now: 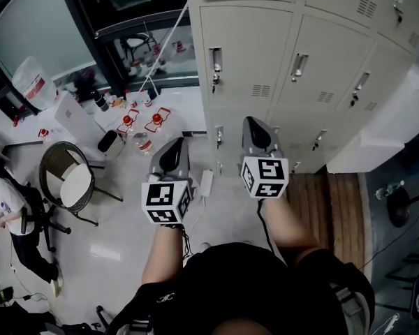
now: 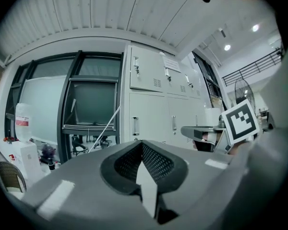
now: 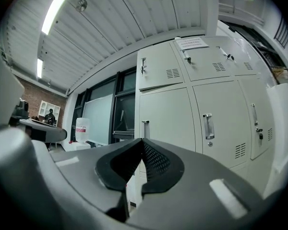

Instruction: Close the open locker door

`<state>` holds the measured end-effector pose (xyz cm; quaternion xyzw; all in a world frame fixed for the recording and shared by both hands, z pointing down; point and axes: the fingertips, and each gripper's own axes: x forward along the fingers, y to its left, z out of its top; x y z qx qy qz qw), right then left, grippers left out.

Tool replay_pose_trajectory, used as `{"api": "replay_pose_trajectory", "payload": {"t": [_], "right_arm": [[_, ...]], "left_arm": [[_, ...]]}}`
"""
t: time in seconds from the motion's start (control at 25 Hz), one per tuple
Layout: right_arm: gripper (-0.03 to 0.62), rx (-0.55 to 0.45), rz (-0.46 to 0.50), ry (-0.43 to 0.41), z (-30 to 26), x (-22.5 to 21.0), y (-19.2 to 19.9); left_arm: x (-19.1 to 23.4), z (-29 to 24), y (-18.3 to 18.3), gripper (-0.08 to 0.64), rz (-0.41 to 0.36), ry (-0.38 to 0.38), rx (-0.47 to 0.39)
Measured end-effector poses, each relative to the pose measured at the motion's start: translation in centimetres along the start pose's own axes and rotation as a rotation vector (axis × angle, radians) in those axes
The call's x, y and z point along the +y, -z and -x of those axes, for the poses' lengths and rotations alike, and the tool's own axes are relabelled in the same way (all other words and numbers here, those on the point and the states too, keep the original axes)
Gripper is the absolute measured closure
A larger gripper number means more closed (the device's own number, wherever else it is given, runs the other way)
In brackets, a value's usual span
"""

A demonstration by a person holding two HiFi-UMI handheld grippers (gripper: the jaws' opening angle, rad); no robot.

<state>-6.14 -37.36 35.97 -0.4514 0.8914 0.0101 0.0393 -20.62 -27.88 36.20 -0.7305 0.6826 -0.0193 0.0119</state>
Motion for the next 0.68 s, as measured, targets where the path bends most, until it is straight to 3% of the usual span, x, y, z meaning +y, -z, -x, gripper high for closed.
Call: {"api": "replay_pose_trajectory", "payload": {"t": [0.68], "right_arm": [[0.58,-0.003,-0.001,0.016,1.8,-2.5,-0.6]], "left_arm": [[-3.4,-1.5,-0.8,0.56,-0.009,0.052,-0.016]]}}
